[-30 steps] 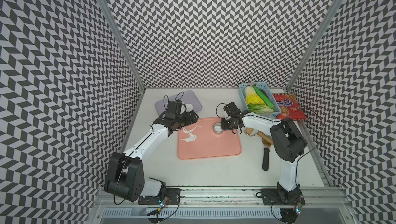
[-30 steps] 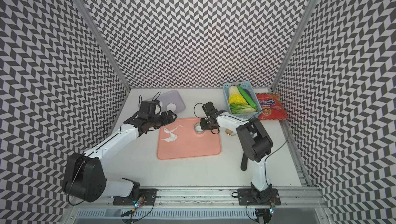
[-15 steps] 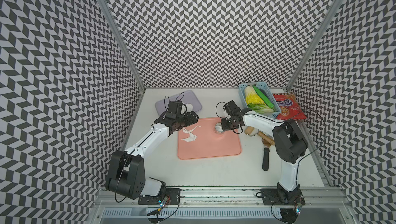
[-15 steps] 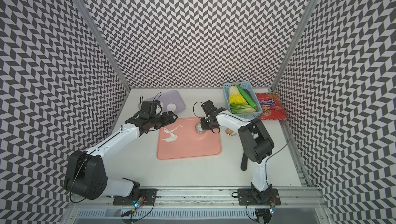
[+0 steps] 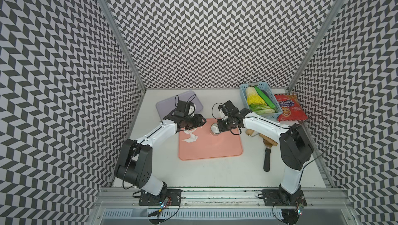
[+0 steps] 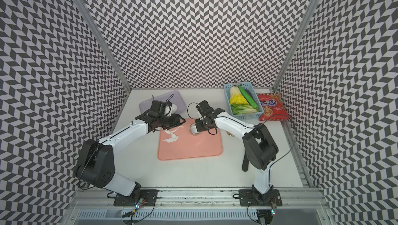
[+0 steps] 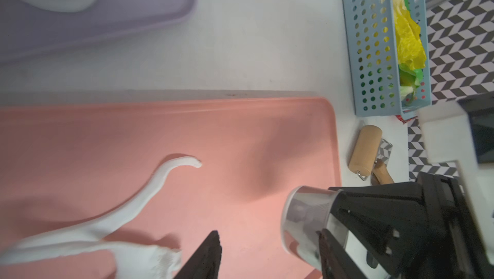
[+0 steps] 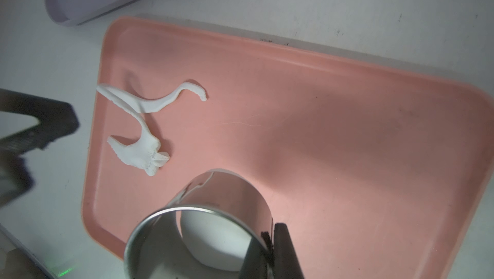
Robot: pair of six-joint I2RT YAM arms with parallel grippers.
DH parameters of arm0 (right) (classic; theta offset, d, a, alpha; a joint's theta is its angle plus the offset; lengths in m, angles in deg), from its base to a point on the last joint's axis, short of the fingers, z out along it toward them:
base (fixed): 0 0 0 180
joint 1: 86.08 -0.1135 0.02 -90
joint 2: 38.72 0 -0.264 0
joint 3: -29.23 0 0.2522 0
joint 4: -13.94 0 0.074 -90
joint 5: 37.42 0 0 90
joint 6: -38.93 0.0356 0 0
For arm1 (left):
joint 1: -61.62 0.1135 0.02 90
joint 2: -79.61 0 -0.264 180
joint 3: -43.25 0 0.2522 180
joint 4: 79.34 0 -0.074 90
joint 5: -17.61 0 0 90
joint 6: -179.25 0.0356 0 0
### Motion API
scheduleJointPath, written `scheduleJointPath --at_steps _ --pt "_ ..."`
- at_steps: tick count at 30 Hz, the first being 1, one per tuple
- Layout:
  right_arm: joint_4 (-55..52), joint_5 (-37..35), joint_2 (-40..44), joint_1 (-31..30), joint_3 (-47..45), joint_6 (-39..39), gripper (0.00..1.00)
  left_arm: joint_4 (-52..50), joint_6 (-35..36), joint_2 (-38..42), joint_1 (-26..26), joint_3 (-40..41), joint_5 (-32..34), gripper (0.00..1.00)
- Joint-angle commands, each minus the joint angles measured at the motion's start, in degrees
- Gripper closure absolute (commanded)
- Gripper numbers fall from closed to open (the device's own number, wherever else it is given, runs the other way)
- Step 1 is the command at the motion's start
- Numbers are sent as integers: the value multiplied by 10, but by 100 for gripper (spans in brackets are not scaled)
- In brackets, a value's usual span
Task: Roll out the dumpling wrappers from the dough
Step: Place the dumpling wrapper at the center of the board.
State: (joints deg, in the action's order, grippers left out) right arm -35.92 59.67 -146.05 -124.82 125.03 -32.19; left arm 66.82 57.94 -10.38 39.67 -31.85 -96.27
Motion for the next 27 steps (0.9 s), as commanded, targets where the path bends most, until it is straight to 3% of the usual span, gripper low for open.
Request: scheduleJointPath --at_steps 1,5,9,13,20,23,27 --pt "3 -17 1 -10 23 -1 100 14 14 -23 -28 -36 -31 37" --pt "2 -23 4 -16 24 8 100 -2 18 -58 -51 -62 -28 39" --pt "-1 -33 9 -17 25 8 100 -31 30 -81 -65 -85 -20 68" --pt "-13 -46 7 -18 29 5 100 -44 33 -83 -71 -96 3 75" --pt "-12 -57 4 -14 36 5 100 -67 42 -79 -72 -96 39 74" --pt "-22 -66 -7 -4 55 3 100 -74 30 -62 -64 -94 72 59" --pt "-23 -74 -25 24 78 9 100 -62 19 -14 -30 -70 91 47"
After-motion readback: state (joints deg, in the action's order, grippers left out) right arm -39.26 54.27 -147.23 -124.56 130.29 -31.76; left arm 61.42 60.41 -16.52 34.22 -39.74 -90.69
